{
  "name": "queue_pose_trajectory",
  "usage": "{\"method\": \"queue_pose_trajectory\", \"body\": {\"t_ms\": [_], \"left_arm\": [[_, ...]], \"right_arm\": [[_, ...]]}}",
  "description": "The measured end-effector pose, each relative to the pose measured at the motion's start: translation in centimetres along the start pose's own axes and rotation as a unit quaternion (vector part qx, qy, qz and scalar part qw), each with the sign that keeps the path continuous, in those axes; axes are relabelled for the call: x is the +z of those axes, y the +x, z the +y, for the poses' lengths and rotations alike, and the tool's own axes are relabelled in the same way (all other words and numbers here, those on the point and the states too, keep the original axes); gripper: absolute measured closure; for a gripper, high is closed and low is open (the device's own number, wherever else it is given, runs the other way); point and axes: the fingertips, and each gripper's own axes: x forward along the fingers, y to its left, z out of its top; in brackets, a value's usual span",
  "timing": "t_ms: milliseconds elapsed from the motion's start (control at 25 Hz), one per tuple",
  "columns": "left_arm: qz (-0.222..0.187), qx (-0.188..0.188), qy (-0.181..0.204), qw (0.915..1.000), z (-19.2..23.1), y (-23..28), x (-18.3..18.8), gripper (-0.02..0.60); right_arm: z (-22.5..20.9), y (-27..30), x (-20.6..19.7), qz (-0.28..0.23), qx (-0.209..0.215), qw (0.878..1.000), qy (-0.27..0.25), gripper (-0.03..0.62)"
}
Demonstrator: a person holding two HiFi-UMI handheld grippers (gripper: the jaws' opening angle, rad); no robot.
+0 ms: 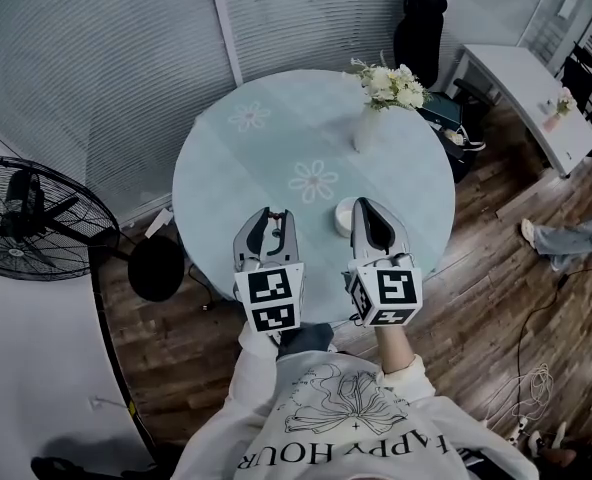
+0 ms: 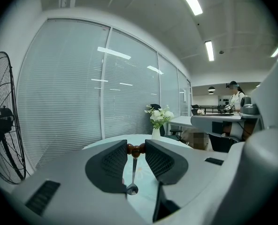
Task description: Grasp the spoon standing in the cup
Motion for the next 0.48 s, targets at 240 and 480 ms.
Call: {"method": "queue_pose_trajectory", "body": {"t_ms": [240, 480], "left_arm": [[0.001, -0.002, -0.001, 1.0000, -0.01, -0.01, -0.31, 0.462], [0.004, -0.005, -0.002, 1.0000, 0.10, 0.00, -0.57, 0.462]], "right_arm": [[-0.07, -0.03, -0.23, 0.003, -0.004, 1.000, 0.000, 0.583], [-0.06, 0.07, -0.60, 0.009, -0.010, 1.000, 0.001, 0.583]]}}
